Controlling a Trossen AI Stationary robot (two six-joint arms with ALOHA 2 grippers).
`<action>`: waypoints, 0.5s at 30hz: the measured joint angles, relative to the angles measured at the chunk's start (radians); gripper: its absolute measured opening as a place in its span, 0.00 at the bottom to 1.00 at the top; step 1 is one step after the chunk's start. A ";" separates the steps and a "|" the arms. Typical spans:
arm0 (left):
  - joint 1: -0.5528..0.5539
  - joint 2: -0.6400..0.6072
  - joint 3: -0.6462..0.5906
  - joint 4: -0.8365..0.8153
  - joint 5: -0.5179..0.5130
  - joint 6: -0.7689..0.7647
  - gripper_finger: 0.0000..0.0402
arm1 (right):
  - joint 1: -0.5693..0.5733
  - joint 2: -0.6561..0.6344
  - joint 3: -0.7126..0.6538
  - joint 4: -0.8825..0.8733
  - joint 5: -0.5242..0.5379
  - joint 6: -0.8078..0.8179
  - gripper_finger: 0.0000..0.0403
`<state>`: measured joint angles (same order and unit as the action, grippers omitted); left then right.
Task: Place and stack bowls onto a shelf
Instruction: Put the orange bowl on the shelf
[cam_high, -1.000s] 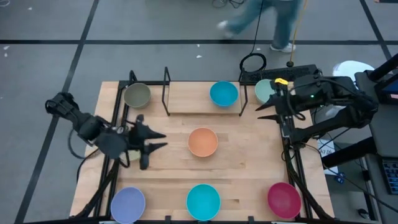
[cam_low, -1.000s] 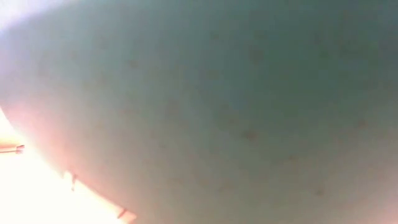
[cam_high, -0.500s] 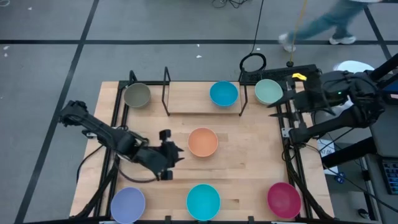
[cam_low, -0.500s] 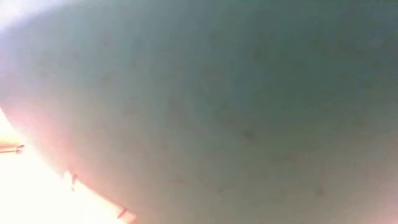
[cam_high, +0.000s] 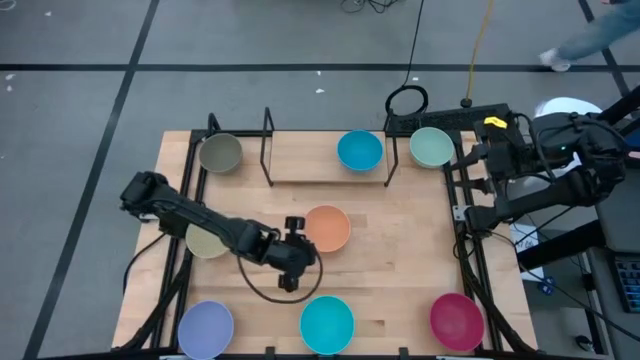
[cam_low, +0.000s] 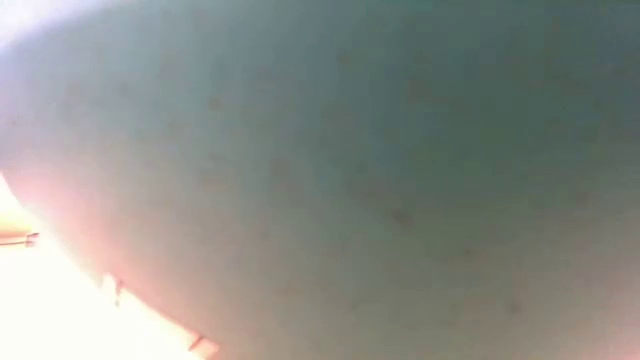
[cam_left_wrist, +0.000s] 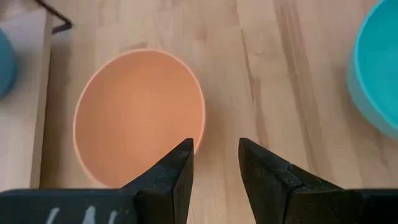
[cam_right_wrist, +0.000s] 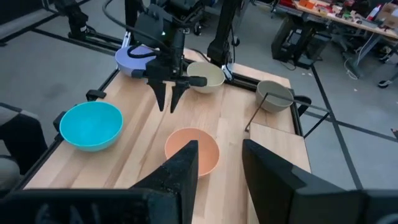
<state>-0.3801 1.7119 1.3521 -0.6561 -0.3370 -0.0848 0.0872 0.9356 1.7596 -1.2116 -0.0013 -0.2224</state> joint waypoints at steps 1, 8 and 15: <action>0.006 0.011 0.000 0.019 0.000 0.005 0.33 | 0.000 0.000 0.000 -0.008 0.000 0.001 0.29; 0.058 0.062 0.000 0.023 0.077 0.004 0.33 | 0.000 0.000 0.000 -0.035 0.000 0.000 0.29; 0.097 0.104 0.000 0.035 0.114 0.004 0.33 | 0.000 0.000 0.000 -0.044 0.000 -0.001 0.29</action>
<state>-0.2833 1.8164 1.3521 -0.6213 -0.2228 -0.0806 0.0872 0.9356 1.7596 -1.2559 -0.0016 -0.2237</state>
